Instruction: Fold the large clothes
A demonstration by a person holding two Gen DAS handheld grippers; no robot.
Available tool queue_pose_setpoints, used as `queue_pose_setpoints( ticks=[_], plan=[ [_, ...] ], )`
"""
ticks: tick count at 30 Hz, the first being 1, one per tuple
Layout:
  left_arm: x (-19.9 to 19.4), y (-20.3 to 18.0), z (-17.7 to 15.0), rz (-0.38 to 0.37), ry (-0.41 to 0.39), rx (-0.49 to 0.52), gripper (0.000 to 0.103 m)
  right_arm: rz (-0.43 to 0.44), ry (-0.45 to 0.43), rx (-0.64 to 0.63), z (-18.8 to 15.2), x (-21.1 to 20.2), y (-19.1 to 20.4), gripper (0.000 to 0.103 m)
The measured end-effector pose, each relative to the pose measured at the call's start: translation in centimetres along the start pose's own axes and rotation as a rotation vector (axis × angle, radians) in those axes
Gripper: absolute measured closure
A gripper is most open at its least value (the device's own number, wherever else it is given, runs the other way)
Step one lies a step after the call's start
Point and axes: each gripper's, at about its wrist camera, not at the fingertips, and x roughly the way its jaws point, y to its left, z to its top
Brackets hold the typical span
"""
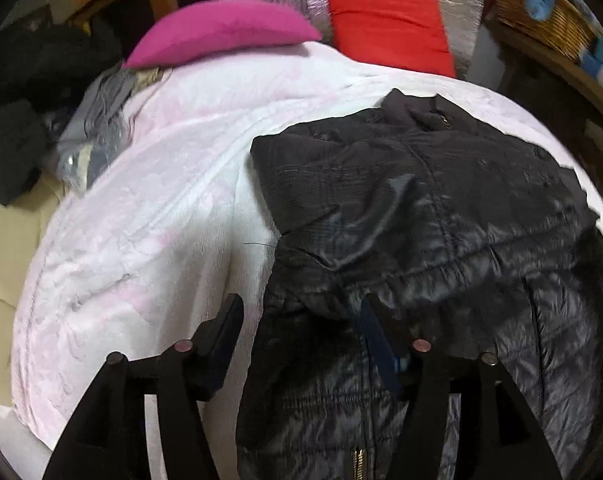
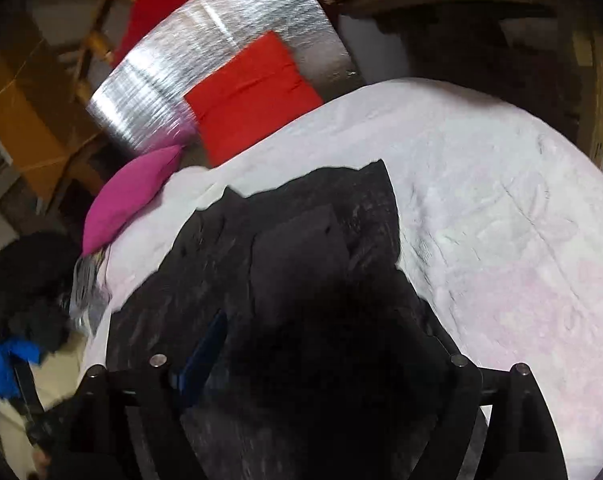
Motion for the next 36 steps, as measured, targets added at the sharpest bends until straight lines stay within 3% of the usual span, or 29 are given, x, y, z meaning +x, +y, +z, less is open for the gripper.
queue_pose_setpoints(
  ticks=[4,6,11,14,17,18,23,26,30,36],
  plan=[
    [1.9,-0.7,0.4,0.024,0.047,-0.02,0.04,-0.009,-0.025,-0.038,-1.0,-1.1,0.0,0.02],
    [3.0,-0.8,0.8,0.033,0.06,-0.042,0.04,-0.001,-0.042,-0.047,-0.6,-1.2,0.2,0.034],
    [5.0,-1.6,0.7,0.049,0.104,-0.027,0.04,-0.027,-0.066,-0.087,2.5,0.9,2.9,0.036],
    [5.2,-1.7,0.5,0.045,0.099,-0.026,0.04,-0.052,0.009,-0.061,3.9,4.8,3.0,0.036],
    [5.5,-1.5,0.4,0.041,0.104,-0.023,0.038,-0.135,0.219,-0.048,3.1,10.1,1.7,0.035],
    [5.5,-1.4,0.5,0.035,0.109,-0.027,0.038,-0.131,0.208,-0.06,2.8,10.2,1.6,0.035],
    [4.1,-1.0,0.2,0.026,0.098,-0.005,0.038,-0.038,0.118,-0.024,2.2,5.9,0.8,0.035],
    [1.3,-0.9,-1.2,-0.002,0.045,0.03,0.038,0.011,0.105,-0.041,1.1,1.9,-0.1,0.035],
    [-3.4,-0.1,-4.4,-0.044,-0.03,0.076,0.038,0.055,0.105,-0.077,-1.5,-3.3,-1.3,0.034],
    [-8.1,1.8,-10.8,-0.119,-0.027,0.079,0.037,0.106,0.114,-0.026,-6.4,-10.7,-5.8,0.027]
  ],
)
